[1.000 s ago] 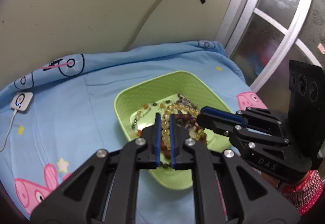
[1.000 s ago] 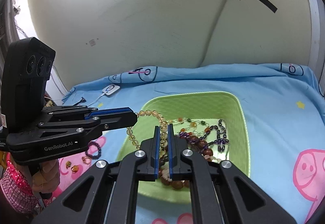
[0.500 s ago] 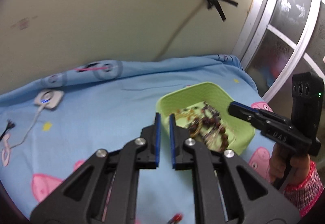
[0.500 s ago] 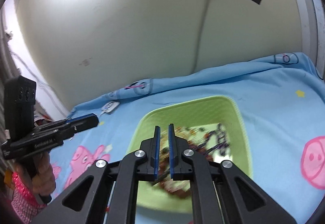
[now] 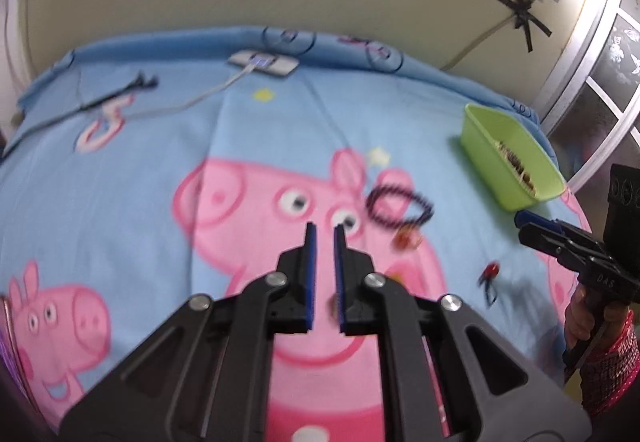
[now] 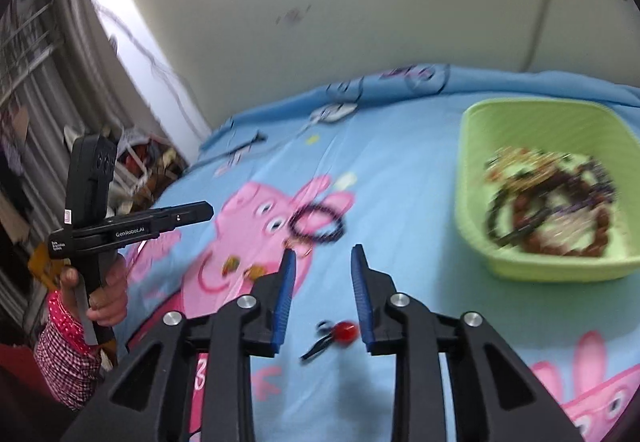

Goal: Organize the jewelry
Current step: 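Lower the right gripper onto the gold ring and close it, then carry the gold ring over the basket and open the right gripper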

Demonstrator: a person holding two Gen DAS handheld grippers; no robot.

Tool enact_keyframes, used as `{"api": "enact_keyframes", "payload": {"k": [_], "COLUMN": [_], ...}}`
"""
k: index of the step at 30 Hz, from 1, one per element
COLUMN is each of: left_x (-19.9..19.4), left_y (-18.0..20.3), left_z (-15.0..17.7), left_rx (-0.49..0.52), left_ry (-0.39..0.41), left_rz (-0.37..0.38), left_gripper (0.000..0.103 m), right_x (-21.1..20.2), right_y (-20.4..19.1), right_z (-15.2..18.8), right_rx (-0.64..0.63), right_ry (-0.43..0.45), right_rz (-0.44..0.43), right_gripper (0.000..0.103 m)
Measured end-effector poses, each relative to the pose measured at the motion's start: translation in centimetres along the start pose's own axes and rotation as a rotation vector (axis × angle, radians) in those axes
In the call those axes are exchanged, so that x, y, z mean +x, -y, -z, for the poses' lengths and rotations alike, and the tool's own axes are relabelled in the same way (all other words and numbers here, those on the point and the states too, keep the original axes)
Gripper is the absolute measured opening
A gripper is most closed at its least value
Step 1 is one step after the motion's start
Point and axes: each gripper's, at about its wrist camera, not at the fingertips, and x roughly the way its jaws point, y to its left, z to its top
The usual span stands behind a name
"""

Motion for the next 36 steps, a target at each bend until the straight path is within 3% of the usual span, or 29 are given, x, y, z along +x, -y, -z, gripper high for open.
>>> {"api": "enact_keyframes", "payload": {"k": [4,8,9,16,20,21,22,24,30,36], "left_x": [0.3,0.7,0.9,2.4,3.0,3.0,2.9,2.7,2.3,2.6], "left_y": [-0.8,-0.2,0.2,2.0,2.1,2.0,1.9,1.8,3.0,7.2], "left_z": [2.0,3.2,3.5,4.0,4.1,4.2,4.2,4.3,4.7,3.7], "left_rx": [-0.032,-0.011,0.007,0.115,0.143,0.145,0.144,0.140,0.131,0.189], "left_ry": [-0.032,-0.034,-0.032,-0.043,-0.036,-0.030,-0.028,-0.026,-0.058,-0.099], "left_rz": [0.033,0.064,0.066,0.045,-0.014,-0.013,-0.009,0.000,0.082,0.215], "left_gripper": [0.008,0.036,0.037,0.036,0.015,0.015,0.015,0.014,0.014,0.014], "right_x": [2.1,4.6,5.6,9.9,10.7,10.7,10.7,10.6,8.7,4.3], "right_y": [-2.5,-5.8,-6.7,-9.1,-9.3,-9.3,-9.4,-9.4,-8.9,-6.2], "right_z": [0.7,0.8,0.7,1.0,0.5,0.6,0.6,0.8,1.8,2.8], "right_rx": [-0.052,-0.168,-0.204,-0.345,-0.371,-0.377,-0.385,-0.395,-0.357,-0.219], "right_ry": [-0.060,-0.122,-0.143,-0.238,-0.241,-0.241,-0.238,-0.240,-0.235,-0.215], "right_rz": [-0.006,0.009,0.017,0.092,0.099,0.101,0.103,0.096,0.050,-0.049], "right_gripper": [0.010,0.010,0.010,0.011,0.011,0.010,0.001,0.000,0.000,0.000]}}
